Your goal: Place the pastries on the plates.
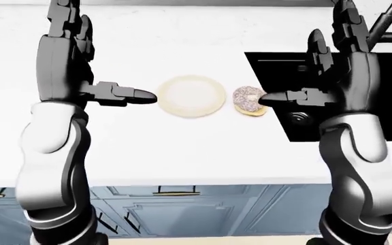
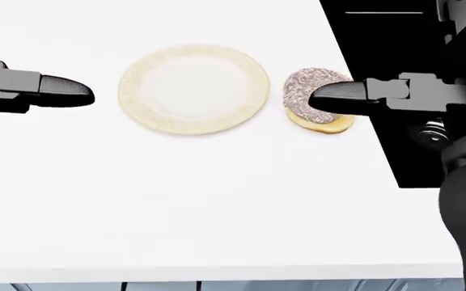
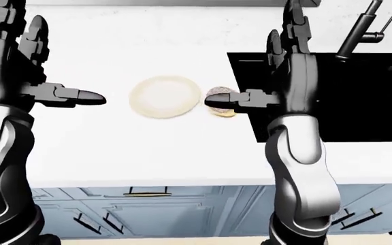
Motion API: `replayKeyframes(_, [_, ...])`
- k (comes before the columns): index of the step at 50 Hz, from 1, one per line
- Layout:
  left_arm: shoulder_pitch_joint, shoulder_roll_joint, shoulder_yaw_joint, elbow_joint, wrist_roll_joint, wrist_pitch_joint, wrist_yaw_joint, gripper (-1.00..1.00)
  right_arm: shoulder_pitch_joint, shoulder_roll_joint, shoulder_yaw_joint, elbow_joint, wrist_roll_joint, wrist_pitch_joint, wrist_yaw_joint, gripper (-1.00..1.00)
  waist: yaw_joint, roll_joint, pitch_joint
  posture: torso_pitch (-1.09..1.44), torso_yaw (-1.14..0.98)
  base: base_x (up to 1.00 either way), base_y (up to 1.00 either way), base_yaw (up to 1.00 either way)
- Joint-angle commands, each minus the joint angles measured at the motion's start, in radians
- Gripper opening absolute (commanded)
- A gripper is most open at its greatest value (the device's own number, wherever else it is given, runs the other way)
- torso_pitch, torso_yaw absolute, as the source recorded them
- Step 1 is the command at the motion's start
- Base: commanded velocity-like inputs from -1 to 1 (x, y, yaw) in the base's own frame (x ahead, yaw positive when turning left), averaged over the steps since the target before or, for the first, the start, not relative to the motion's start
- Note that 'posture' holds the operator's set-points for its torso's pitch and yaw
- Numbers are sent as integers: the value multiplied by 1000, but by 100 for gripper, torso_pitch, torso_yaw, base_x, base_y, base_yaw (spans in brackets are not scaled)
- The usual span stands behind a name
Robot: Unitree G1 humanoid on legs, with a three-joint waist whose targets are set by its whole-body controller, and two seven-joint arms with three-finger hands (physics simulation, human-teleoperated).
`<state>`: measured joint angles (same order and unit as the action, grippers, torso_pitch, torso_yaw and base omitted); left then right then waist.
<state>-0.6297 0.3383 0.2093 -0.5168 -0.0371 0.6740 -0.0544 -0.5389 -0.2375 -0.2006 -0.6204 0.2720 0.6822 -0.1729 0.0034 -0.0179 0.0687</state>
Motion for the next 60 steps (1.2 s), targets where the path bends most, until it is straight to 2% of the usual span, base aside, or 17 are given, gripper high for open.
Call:
replayKeyframes(1, [-32, 16, 23, -41, 9, -42, 10, 100, -34, -7, 1, -44, 2, -39, 6, 100, 4, -4, -36, 0, 0, 0, 0, 0])
replayKeyframes(4, [-32, 17, 21, -39, 14, -43, 9, 100, -37, -7, -1, -44, 5, -38, 5, 100, -3, 17, -50, 0, 0, 0, 0, 0])
replayKeyframes(5, [-34, 16, 22, -39, 13, -41, 9, 100, -39, -7, -4, -46, 9, -35, 2, 100, -1, 12, -45, 0, 0, 0, 0, 0])
replayKeyframes(13, [-35, 13, 18, -41, 17, -41, 5, 100, -47, -19, -6, -49, 13, -21, -3, 100, 5, 10, -43, 0, 0, 0, 0, 0])
replayKeyframes(18, [-28, 13, 24, -47, 13, -41, 4, 100, -114, -72, -21, -49, -4, 105, -7, 100, 11, 6, -38, 0, 0, 0, 0, 0])
replayKeyframes(21, [-27, 14, 26, -45, 10, -44, 7, 100, -156, -101, -36, -20, -18, 133, 3, 100, 15, 4, -34, 0, 0, 0, 0, 0])
replayKeyframes(25, [-17, 16, 28, -42, 11, -42, 9, 100, -216, -140, -19, 48, -61, 175, 28, 100, 19, 0, -32, 0, 0, 0, 0, 0])
replayKeyframes(31, [-11, 19, 38, -59, -2, -30, 11, 100, -358, -166, 51, 299, -196, 139, 132, 100, 16, 3, -31, 0, 0, 0, 0, 0])
replayKeyframes(36, [-17, 24, 37, -50, -4, -33, 11, 100, -467, -182, 104, 526, -362, 63, 283, 100, 16, 6, -31, 0, 0, 0, 0, 0])
replayKeyframes(39, [-12, 22, 34, -52, -4, -36, 10, 100, -510, -157, 96, 631, -428, 9, 329, 100, 14, 9, -33, 0, 0, 0, 0, 0])
replayKeyframes(40, [-13, 25, 37, -49, -3, -36, 10, 100, -518, -153, 102, 708, -449, -53, 341, 100, 13, 11, -33, 0, 0, 0, 0, 0])
replayKeyframes(44, [-17, 28, 37, -51, -7, -30, 9, 100, -565, -135, 85, 890, -487, -169, 346, 100, 8, 17, -39, 0, 0, 0, 0, 0])
replayKeyframes(52, [-11, 30, 43, -63, -11, -23, 9, 100, -609, -136, 85, 1087, -523, -277, 360, 100, 1, 29, -45, 0, 0, 0, 0, 0])
replayKeyframes(60, [2, 28, 47, -72, -12, -23, 11, 100, -628, -118, 91, 1205, -533, -354, 352, 100, -6, 35, -51, 0, 0, 0, 0, 0])
